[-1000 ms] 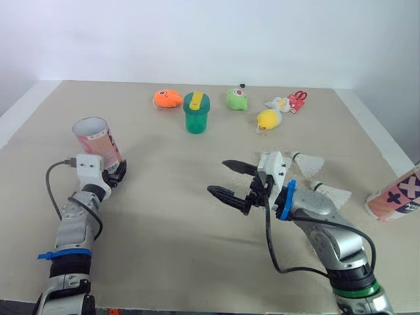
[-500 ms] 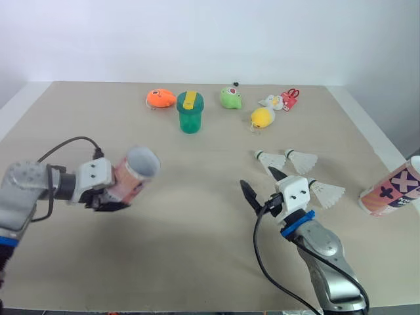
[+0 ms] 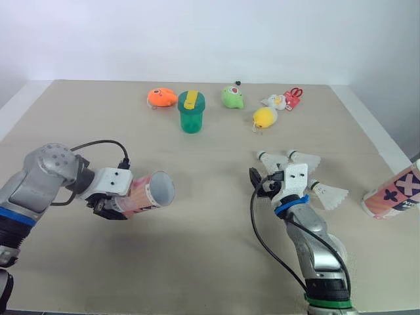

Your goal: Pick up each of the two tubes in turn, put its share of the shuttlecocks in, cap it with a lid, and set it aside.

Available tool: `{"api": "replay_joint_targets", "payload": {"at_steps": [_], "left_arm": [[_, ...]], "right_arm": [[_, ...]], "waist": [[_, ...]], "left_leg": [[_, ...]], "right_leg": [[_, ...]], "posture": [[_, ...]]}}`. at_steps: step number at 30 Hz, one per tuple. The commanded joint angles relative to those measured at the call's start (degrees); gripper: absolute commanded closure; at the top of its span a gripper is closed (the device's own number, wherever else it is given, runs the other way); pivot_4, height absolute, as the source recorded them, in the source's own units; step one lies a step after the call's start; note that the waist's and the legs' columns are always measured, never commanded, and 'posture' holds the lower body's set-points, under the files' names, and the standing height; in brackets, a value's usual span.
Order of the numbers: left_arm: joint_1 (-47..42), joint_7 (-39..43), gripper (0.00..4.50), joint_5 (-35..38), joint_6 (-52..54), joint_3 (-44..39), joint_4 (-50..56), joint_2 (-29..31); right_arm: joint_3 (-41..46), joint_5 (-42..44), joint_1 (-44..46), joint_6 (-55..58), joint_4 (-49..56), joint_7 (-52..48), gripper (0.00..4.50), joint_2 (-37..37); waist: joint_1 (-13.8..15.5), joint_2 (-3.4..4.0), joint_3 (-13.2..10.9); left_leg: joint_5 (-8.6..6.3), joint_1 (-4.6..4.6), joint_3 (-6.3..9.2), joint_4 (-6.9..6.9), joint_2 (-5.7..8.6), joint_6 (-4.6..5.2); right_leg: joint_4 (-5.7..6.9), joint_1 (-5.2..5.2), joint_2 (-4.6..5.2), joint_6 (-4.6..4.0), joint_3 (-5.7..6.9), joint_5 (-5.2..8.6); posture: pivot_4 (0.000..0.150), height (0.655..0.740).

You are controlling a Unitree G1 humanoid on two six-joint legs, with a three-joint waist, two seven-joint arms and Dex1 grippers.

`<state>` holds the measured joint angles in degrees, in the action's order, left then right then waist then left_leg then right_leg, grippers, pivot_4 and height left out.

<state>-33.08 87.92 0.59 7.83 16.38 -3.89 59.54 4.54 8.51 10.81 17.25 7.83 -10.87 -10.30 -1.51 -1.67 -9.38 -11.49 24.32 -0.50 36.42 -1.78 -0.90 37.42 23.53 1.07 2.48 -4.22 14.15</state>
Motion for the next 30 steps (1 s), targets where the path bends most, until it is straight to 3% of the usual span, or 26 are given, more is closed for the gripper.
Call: {"api": "replay_joint_targets", "payload": {"at_steps": [1, 2, 4, 10, 15, 21, 25, 30], "left_arm": [[1.16, 0.24, 1.09, -0.86, 0.54, 1.05, 0.48, -0.6], [1.19, 0.32, 1.15, -0.93, 0.73, 1.01, 0.46, -0.71], [1.32, 0.62, 1.15, -0.76, 1.5, 1.04, 0.39, -1.01], [2.26, 0.66, 1.15, -0.94, 2.73, 1.06, 0.78, -1.46], [2.32, 0.4, 1.15, -1.17, 3.45, 0.81, 0.96, -1.82], [1.8, -0.22, 1.15, -1.32, 4.88, 0.55, 0.43, -2.78], [1.21, -0.07, 1.15, -1.01, 7.28, 0.29, 0.43, -3.99], [0.99, 1.17, 1.15, -0.94, 8.78, 0.56, 0.68, -4.41]], "right_arm": [[1.11, 1.57, 2.99, -0.16, -2.45, 0.43, 0.0, 1.14], [1.32, 1.72, 3.71, -0.18, -3.41, 0.66, 0.6, 1.48], [1.75, 1.77, 4.95, -1.12, -4.87, 1.27, 1.33, 2.14], [1.77, 1.94, 5.74, -2.62, -5.91, 2.09, 4.39, 3.25], [0.95, 10.81, 4.05, -3.98, 3.02, -8.48, 4.45, 2.19], [-5.43, 29.09, 4.31, 14.24, 21.94, -25.45, 4.45, -10.3], [-11.23, 29.77, 9.09, 19.82, 25.45, -28.12, 4.45, -15.15], [-18.55, 24.12, 14.89, 18.82, 21.64, -29.49, 4.45, -14.83]], "waist": [[-0.02, 0.02, 0.01], [-0.02, 0.04, 0.02], [-0.04, 0.06, 0.04], [-0.24, 0.14, 0.08], [-0.35, 0.24, 0.08], [-0.33, 0.5, 0.07], [-0.29, 0.47, 0.09], [-0.15, 0.46, 0.1]], "left_leg": [[0.0, -0.02, 0.0, 0.0, 0.0, 0.0], [0.0, -0.04, 0.0, 0.01, 0.0, 0.0], [0.0, -0.06, 0.0, 0.03, 0.0, 0.0], [0.0, -0.09, 0.0, 0.04, 0.01, 0.0], [0.0, -0.11, 0.03, 0.04, 0.04, 0.0], [0.0, -0.11, 0.13, 0.11, 0.08, 0.01], [0.0, -0.23, 0.19, 0.25, 0.13, 0.01], [0.07, -0.28, 0.2, 0.32, 0.14, 0.1]], "right_leg": [[0.01, -0.02, 0.0, 0.0, 0.0, 0.0], [0.02, -0.03, 0.0, 0.01, 0.0, 0.0], [0.05, -0.05, 0.0, 0.02, -0.01, -0.01], [0.12, -0.05, 0.0, 0.01, -0.03, 0.0], [0.22, -0.05, 0.0, 0.0, -0.03, 0.03], [0.31, -0.12, 0.08, 0.27, -0.02, 0.21], [0.56, -0.19, 0.08, 0.38, 0.02, 0.37], [0.68, -0.18, 0.06, 0.1, 0.04, 0.43]], "posture": [[0.15, 0.74], [0.15, 0.74], [0.15, 0.74], [0.15, 0.74], [0.15, 0.74], [0.15, 0.74], [0.15, 0.74], [0.15, 0.74]]}}
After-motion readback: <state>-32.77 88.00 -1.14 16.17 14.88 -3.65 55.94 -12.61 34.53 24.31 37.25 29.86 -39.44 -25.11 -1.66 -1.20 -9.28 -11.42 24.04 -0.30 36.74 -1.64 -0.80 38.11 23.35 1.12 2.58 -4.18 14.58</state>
